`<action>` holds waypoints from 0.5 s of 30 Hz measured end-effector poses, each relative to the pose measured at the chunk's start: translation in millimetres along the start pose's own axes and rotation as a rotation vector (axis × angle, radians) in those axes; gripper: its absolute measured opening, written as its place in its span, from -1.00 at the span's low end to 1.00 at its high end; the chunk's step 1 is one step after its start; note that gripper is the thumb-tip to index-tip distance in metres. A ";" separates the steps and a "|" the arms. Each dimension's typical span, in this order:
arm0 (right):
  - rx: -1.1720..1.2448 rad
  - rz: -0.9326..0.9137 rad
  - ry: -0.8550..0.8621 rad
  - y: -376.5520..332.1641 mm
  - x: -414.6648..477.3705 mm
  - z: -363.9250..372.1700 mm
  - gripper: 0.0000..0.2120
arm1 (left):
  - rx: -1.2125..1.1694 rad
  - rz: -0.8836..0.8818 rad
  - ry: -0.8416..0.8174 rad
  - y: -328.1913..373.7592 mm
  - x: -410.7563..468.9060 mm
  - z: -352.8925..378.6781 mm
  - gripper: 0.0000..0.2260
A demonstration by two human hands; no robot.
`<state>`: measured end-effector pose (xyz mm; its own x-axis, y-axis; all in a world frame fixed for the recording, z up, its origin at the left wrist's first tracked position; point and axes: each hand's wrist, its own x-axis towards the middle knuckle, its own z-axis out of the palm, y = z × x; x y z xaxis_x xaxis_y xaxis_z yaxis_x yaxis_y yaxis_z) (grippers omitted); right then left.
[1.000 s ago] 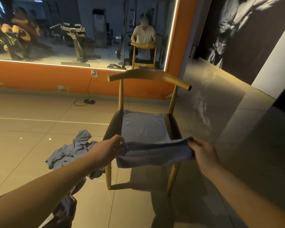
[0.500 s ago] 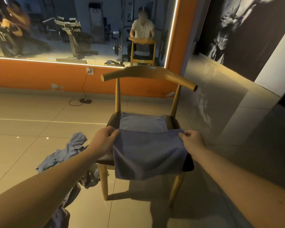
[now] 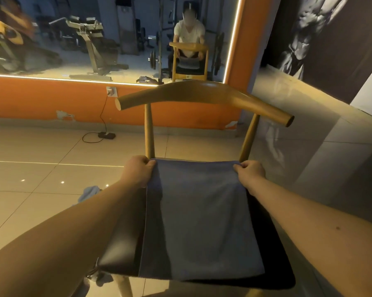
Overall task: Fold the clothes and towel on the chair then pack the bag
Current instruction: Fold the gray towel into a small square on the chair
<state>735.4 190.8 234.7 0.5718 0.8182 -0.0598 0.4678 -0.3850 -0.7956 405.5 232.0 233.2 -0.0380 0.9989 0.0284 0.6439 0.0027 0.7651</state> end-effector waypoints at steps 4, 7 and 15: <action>-0.049 -0.023 0.007 3.1 35.6 30.2 -0.83 | 0.020 -0.024 0.043 -18.2 39.2 25.7 -0.82; -0.079 0.002 -0.002 12.5 54.1 48.7 -0.84 | 0.053 -0.085 0.035 -34.1 61.2 44.3 -0.83; -0.243 0.073 -0.015 28.6 72.2 78.8 -0.82 | 0.279 0.022 -0.017 -47.5 79.8 70.4 -0.88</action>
<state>737.0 272.5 160.0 0.6009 0.7900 -0.1219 0.5752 -0.5332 -0.6204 425.7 314.9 153.8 -0.0100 0.9995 0.0305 0.8299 -0.0088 0.5579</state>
